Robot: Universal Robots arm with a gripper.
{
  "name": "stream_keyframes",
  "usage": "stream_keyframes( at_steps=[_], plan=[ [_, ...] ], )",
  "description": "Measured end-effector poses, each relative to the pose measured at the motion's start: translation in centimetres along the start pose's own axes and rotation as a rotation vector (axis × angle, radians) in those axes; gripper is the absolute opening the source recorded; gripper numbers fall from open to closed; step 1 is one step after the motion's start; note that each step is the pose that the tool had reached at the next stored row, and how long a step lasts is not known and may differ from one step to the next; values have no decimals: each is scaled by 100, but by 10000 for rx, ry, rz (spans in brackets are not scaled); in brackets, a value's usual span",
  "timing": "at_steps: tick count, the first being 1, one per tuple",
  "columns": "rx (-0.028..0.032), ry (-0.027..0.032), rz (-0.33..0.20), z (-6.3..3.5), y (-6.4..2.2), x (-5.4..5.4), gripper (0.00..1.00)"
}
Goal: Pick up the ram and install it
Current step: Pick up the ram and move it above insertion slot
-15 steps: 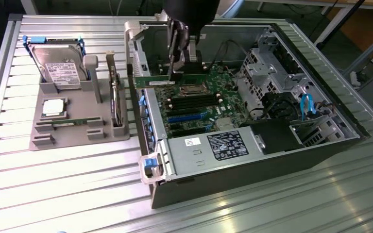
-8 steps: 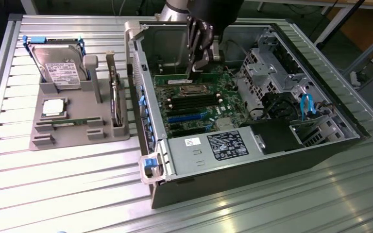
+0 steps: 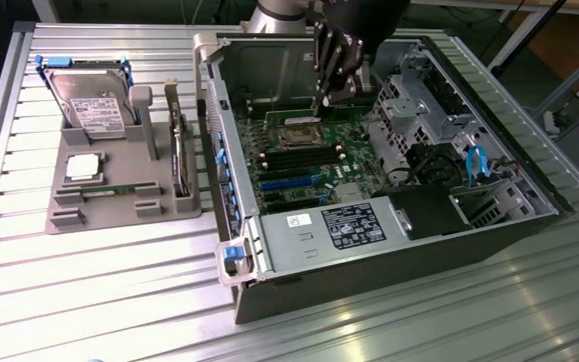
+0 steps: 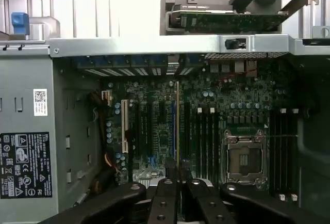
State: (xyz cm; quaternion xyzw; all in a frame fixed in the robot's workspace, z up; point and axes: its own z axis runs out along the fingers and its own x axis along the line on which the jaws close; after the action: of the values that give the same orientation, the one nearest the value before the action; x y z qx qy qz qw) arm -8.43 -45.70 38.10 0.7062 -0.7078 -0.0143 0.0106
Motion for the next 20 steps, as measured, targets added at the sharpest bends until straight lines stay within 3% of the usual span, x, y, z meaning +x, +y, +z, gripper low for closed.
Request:
stream_keyframes(
  at_steps=[1, 2, 3, 4, 5, 10, 15, 20],
  plan=[
    [0, 4, -92, -2, -57, 0, 11],
    [-8, 4, -125, -6, -173, -1, 11],
    [-19, -55, -136, -11, -312, -2, 11],
    [-20, -189, -140, -13, -365, -3, 11],
    [-20, -222, -141, -13, -393, -3, 11],
    [-38, -229, -161, -25, -730, -12, 11],
    [-48, -229, -161, -32, -919, -14, 11],
    [-47, -230, -161, -31, -926, -14, 11]
  ],
)
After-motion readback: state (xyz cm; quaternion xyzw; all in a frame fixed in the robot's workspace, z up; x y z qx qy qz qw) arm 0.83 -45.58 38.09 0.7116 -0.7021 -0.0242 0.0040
